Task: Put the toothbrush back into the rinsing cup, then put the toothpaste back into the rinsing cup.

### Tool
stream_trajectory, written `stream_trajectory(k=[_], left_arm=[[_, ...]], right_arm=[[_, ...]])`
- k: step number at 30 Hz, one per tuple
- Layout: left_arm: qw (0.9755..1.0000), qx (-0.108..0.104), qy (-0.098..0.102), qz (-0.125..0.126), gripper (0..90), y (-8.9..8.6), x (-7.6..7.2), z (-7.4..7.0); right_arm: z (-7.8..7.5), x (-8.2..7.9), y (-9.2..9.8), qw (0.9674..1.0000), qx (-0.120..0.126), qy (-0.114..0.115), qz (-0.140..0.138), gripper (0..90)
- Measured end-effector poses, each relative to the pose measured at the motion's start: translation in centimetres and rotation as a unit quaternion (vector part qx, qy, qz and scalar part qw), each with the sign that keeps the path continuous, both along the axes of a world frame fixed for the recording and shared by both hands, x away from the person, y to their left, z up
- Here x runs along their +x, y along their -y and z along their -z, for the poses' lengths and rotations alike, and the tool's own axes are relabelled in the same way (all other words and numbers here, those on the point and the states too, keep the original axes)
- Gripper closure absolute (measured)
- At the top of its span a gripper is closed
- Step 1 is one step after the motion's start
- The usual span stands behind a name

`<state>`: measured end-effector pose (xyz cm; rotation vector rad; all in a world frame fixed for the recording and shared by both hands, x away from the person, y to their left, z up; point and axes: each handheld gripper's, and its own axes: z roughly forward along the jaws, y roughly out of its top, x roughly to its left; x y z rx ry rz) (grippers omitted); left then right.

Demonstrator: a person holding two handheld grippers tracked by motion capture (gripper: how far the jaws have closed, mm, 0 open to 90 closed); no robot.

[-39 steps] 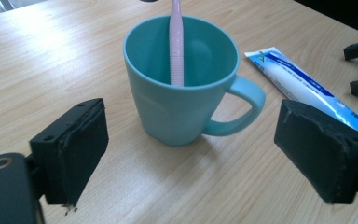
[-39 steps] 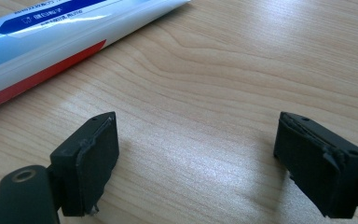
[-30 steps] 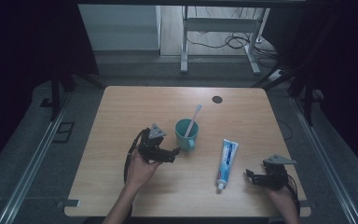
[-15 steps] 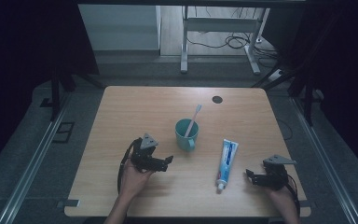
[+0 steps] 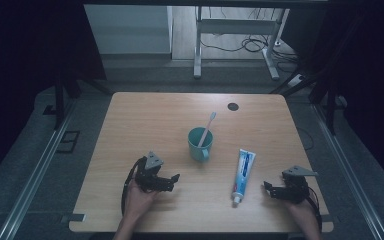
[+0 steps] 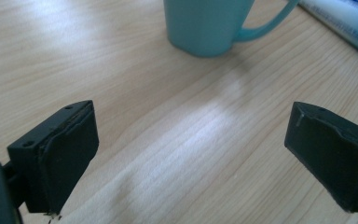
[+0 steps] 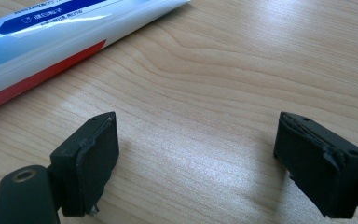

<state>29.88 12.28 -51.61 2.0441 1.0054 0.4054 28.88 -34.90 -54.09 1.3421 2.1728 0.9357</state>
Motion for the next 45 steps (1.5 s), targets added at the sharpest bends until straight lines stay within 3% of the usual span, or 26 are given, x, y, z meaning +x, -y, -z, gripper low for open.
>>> stream_trajectory(k=[14, 19, 36, 40, 45], left_arm=[[0.9994, 0.033, -0.014, -0.001, 3.3, -0.1, -0.5, 1.5], [0.9991, 0.038, -0.017, -0.004, 3.4, -0.2, -0.5, 1.9], [0.9969, 0.070, -0.035, 0.002, 4.8, -0.1, -0.4, 2.8], [0.9971, 0.060, -0.047, 0.005, 6.0, -0.2, -0.1, 2.8], [0.9971, 0.060, -0.047, 0.004, 6.2, -0.2, -0.1, 2.8]], right_arm=[[0.0, 0.0, 0.1, 1.0000, 0.003, -0.001, -0.005, 14.0], [-0.1, 0.1, 0.3, 0.9998, 0.016, -0.003, -0.007, 13.8], [-1.7, 0.2, -0.1, 0.9996, 0.010, -0.001, -0.027, 11.6], [-2.2, 0.2, -0.4, 0.9994, 0.015, -0.011, -0.028, 12.2], [-2.8, 0.3, -0.9, 0.9987, 0.023, -0.027, -0.036, 12.7]])
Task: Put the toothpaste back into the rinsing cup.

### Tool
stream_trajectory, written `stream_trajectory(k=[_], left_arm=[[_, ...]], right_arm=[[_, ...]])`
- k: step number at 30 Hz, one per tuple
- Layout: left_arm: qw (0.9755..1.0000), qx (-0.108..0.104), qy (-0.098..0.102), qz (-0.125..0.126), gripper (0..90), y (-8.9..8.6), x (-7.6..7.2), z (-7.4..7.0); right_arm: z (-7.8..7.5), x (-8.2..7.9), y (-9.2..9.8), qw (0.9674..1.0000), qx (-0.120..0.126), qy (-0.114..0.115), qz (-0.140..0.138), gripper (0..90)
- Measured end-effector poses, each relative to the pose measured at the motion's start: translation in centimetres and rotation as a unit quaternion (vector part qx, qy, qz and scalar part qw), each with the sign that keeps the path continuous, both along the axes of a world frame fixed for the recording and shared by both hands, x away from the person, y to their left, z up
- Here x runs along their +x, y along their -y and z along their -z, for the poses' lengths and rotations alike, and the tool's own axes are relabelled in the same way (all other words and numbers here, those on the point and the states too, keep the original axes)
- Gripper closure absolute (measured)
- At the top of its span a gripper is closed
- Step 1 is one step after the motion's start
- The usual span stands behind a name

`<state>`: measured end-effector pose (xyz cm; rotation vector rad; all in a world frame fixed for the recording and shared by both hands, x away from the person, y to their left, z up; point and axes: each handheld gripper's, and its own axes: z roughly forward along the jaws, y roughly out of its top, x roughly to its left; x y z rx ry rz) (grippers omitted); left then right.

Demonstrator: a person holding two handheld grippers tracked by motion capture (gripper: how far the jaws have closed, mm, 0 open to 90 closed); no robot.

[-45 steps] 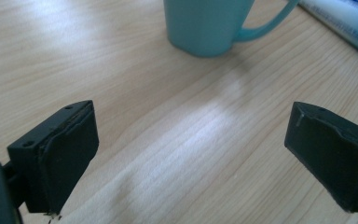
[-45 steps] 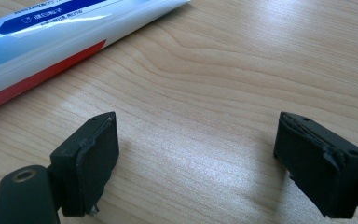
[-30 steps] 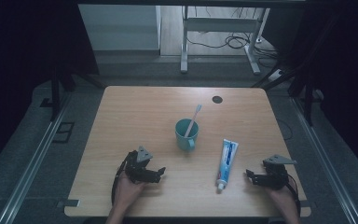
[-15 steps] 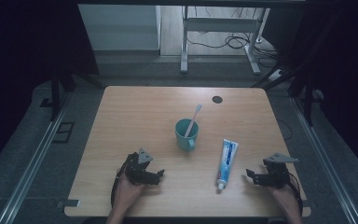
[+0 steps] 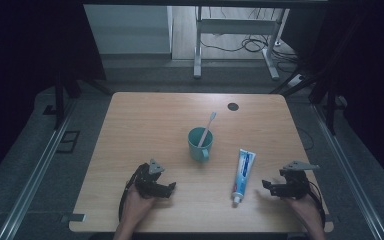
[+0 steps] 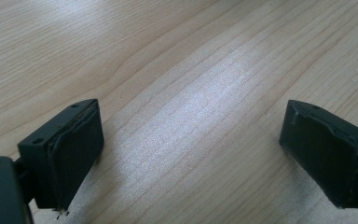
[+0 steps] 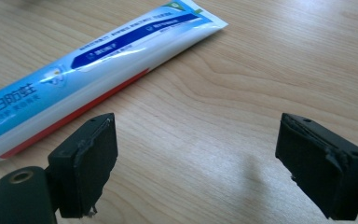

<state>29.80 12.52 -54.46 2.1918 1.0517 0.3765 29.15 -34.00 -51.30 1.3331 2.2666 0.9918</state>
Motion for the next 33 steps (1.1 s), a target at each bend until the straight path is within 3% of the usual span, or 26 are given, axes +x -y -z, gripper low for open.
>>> stream_trajectory(k=[5, 10, 14, 26, 33], left_arm=[[1.0000, 0.001, 0.001, -0.001, 6.3, 0.0, 0.1, 0.0], [1.0000, 0.001, 0.001, -0.001, 6.4, 0.0, 0.1, 0.0], [1.0000, 0.001, 0.001, -0.001, 6.4, 0.0, 0.1, 0.0], [1.0000, 0.001, 0.001, -0.002, 6.5, 0.0, 0.1, 0.0], [1.0000, 0.002, 0.001, -0.002, 6.4, 0.0, 0.1, 0.0]], right_arm=[[-0.7, 0.0, -0.8, 0.9999, -0.007, 0.000, -0.012, 17.1], [-1.6, -0.1, -1.8, 0.9993, 0.007, 0.003, -0.036, 38.5], [-2.2, 0.1, -2.9, 0.9981, 0.018, 0.002, -0.060, 47.9], [-2.6, 0.8, -5.5, 0.9933, 0.007, 0.014, -0.114, 88.3], [-2.7, 1.2, -6.7, 0.9915, 0.016, 0.010, -0.129, 89.5]])
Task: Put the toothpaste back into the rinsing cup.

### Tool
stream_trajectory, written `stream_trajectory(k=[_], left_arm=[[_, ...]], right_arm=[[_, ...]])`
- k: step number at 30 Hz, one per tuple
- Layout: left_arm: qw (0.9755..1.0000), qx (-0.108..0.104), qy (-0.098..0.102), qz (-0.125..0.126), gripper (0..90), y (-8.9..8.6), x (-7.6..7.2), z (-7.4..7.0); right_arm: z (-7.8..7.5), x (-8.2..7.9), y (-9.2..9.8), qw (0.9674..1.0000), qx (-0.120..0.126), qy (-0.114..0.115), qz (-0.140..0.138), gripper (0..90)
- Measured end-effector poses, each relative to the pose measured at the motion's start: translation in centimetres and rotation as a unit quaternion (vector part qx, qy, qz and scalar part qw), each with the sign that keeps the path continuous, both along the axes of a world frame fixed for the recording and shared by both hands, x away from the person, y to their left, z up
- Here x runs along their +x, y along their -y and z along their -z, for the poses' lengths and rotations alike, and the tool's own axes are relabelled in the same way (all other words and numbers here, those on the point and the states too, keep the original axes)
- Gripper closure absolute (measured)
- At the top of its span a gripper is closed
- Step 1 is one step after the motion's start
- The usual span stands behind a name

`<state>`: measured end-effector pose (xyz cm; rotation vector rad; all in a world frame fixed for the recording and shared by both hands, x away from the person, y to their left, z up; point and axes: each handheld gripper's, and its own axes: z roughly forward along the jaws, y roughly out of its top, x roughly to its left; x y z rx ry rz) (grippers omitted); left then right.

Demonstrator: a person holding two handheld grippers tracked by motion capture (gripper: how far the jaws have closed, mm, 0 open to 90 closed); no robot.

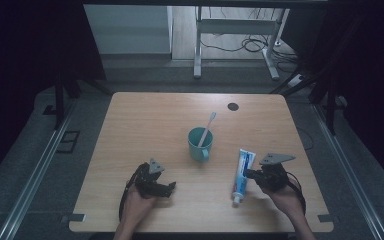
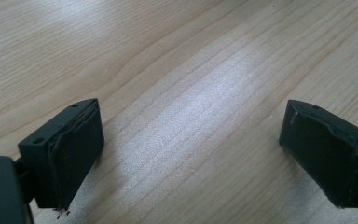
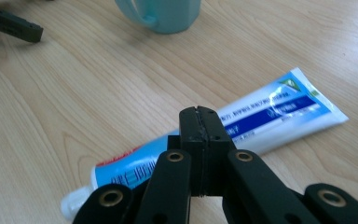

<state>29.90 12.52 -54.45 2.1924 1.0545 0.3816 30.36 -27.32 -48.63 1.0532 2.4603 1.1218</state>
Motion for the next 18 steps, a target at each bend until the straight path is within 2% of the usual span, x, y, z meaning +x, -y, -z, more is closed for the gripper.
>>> stream_trajectory(k=[5, 18], left_arm=[[1.0000, 0.000, 0.000, 0.000, 6.4, 0.0, 0.0, 0.0], [1.0000, 0.000, 0.000, 0.000, 6.4, 0.0, 0.0, 0.0]], right_arm=[[0.1, 0.3, -0.9, 0.9999, 0.006, -0.003, -0.011, 89.5], [1.3, 0.7, -3.6, 0.9992, -0.014, -0.009, -0.036, 89.2]])
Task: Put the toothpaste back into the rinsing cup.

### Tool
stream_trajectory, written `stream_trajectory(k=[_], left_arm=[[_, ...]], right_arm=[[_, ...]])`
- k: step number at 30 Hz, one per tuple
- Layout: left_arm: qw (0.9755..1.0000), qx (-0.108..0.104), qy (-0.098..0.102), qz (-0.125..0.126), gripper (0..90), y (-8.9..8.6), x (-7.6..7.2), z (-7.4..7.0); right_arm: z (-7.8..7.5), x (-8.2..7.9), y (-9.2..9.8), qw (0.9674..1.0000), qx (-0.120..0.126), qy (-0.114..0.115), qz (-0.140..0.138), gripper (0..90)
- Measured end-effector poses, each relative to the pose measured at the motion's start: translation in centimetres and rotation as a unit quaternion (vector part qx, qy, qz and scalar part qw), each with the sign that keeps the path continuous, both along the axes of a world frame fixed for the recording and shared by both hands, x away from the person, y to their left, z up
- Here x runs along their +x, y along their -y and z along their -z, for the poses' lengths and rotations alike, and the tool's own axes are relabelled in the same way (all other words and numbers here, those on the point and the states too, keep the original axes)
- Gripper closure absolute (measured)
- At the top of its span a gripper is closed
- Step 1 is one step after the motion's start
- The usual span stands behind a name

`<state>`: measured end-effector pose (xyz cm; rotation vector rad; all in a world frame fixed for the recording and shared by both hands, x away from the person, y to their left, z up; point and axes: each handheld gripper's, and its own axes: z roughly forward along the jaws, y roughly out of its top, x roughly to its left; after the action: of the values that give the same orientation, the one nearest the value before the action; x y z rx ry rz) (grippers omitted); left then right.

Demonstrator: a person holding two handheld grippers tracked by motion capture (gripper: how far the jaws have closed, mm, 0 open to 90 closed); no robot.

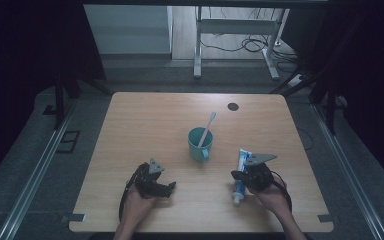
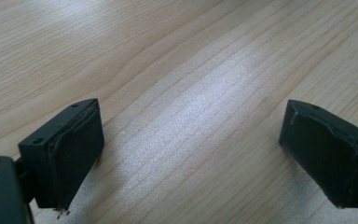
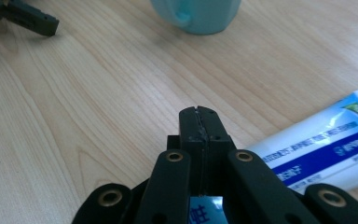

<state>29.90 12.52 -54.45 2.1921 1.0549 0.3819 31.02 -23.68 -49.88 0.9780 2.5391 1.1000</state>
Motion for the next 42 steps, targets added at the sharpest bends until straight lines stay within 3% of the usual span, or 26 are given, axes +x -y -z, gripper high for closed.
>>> stream_trajectory(k=[11, 23, 42], left_arm=[[1.0000, 0.000, 0.000, 0.000, 6.5, 0.0, 0.0, 0.0], [1.0000, 0.000, 0.000, -0.002, 6.5, 0.0, 0.0, 0.0], [1.0000, 0.000, 0.000, -0.002, 6.5, 0.0, 0.0, 0.0]], right_arm=[[1.5, -0.2, -0.1, 0.9999, -0.006, -0.015, -0.005, 87.9], [1.4, -0.8, 0.3, 0.9997, -0.008, -0.022, -0.009, 86.8], [1.1, -1.4, 3.4, 0.9994, -0.009, -0.032, 0.012, 84.2]])
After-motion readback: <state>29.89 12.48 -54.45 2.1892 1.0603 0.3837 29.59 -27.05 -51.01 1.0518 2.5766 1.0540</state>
